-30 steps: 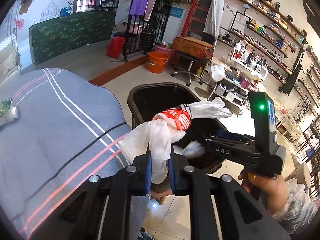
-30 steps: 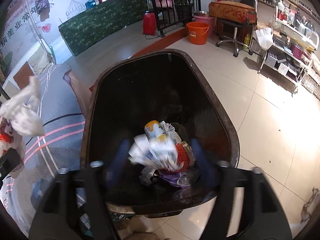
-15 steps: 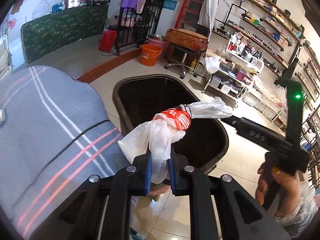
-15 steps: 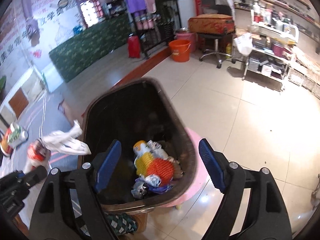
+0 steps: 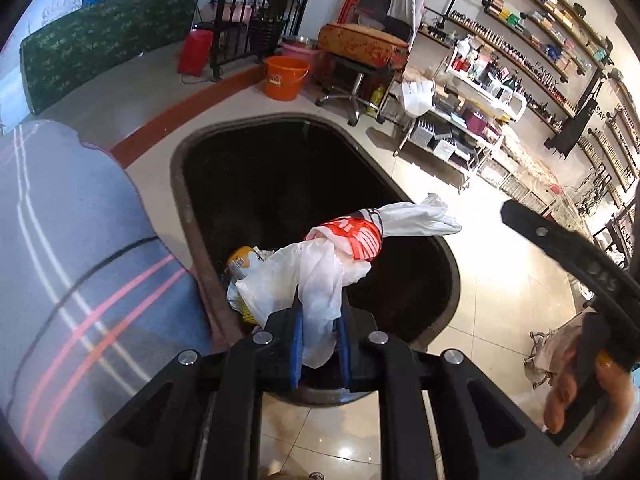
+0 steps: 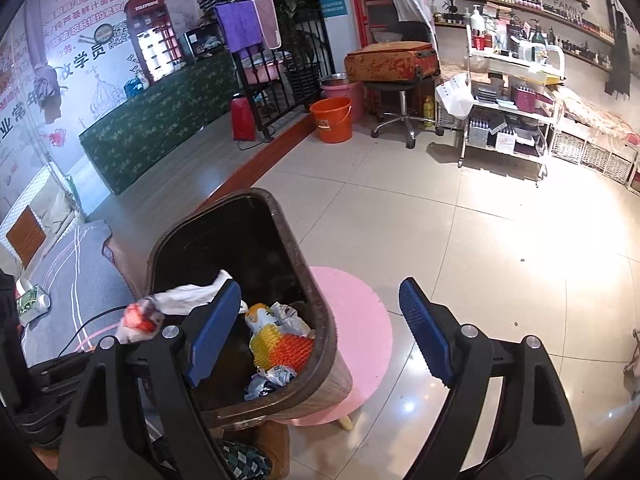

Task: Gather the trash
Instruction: 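Lower the white plastic bag into the black bin and open the left tool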

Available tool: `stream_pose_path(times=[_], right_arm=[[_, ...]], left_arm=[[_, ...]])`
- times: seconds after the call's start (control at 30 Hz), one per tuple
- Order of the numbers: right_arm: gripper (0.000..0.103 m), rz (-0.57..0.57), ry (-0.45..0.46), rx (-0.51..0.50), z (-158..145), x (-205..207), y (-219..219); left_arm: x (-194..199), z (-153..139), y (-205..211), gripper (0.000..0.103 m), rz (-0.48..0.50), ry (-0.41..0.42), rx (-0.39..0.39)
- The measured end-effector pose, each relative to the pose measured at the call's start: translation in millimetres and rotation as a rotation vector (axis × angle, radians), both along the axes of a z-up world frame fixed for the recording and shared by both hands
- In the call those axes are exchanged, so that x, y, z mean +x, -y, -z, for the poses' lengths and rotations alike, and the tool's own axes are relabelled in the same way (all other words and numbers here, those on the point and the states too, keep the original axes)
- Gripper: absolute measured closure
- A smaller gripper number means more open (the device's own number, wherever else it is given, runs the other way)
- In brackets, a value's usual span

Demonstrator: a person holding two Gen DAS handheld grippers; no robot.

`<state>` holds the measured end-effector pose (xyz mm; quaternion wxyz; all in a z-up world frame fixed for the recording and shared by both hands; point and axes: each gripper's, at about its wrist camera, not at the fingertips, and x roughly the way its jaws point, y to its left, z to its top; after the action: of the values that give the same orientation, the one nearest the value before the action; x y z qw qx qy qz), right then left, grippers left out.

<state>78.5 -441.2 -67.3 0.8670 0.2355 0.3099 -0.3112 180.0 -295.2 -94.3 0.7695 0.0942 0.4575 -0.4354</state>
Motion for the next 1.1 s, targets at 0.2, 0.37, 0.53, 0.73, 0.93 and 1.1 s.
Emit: stream_pose_path(times=[0.2,0.37,0.53,0.73,0.93,1.1], right_arm=[[0.022,0.031,0.002,0.007,2,-9,8],[0.022,0.044,-0.001,0.008,3,-12,12],[0.022,0.051,-0.006,0.013,4,-13,16],[0.021,0.071,-0.001,0.022,5,-18,21],[0.021,0.068,-0.006,0.02,3,-16,22],[0.019,0.06,-0.011,0.022,3,-13,20]], left_arm=[[5,6,13,0.088,0.005,-0.02,0.02],[4,9,19,0.081,0.025,-0.013,0.045],[-5,3,21,0.028,0.05,0.006,0.012],[-12,-4,15,0.012,0.045,0.017,-0.03],[-20,-14,15,0.011,0.057,0.063,-0.036],[-23,-20,8,0.01,0.044,0.087,-0.041]])
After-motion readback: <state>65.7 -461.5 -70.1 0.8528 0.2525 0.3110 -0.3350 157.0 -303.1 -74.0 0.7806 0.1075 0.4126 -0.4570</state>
